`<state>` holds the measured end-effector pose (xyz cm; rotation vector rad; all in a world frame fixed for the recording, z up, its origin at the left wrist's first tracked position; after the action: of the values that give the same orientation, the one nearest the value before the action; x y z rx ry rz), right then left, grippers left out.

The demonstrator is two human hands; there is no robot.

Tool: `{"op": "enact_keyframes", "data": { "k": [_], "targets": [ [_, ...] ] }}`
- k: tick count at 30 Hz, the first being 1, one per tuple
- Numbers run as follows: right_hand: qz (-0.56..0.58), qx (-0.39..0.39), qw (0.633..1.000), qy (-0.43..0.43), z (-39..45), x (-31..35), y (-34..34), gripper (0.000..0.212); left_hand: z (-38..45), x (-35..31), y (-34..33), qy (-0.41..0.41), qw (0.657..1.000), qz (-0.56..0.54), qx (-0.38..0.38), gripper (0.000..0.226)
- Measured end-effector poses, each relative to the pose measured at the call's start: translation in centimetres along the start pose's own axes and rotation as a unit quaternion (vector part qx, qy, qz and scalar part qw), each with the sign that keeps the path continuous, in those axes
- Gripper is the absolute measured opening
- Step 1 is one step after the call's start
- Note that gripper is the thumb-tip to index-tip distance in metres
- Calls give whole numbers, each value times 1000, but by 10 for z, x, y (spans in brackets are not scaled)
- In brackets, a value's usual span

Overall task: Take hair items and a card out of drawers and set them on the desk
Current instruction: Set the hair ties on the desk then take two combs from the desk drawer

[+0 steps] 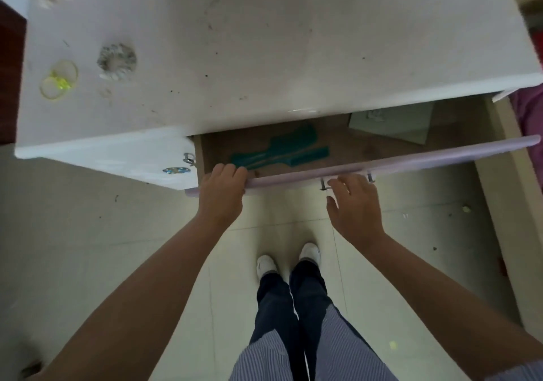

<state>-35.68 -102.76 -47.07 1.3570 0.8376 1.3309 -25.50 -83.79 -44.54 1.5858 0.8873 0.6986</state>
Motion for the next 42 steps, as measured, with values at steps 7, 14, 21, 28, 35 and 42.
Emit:
{"op": "enact_keyframes", "data": {
  "k": [7, 14, 21, 28, 35, 42],
  "targets": [
    [-34, 233, 972, -15, 40, -22, 3, 24, -7, -4, -10, -7, 1000, 1, -12, 38],
    [-3, 183, 981, 69, 18, -19, -2, 39, -23, -7, -31, -19, 1000, -4, 0, 40],
    [49, 375, 925, -37, 58, -10, -19, 36, 6, 0, -34, -29, 981, -2, 194, 37],
    [-155, 417, 895, 6, 97, -6, -81, 28, 67, 5, -61, 70, 981, 32, 179, 35],
    [-174, 414, 890, 77, 103, -16, -97, 31, 83, 12, -94, 42, 972, 70, 219, 36],
    [166, 345, 922, -52, 95, -25, -39, 13, 58, 18, -60, 41, 978, -88, 187, 22]
  ]
}}
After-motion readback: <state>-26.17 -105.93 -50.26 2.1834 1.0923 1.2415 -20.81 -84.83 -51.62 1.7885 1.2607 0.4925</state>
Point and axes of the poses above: each hand's wrist, its own z-axis towards the middle knuckle, its own y-axis out of the back of the hand, x = y × z, the point moved 2 cm from there along z, towards the middle knuckle, and after that the axes turned 7 degrees about z, right-handed, at the moved point
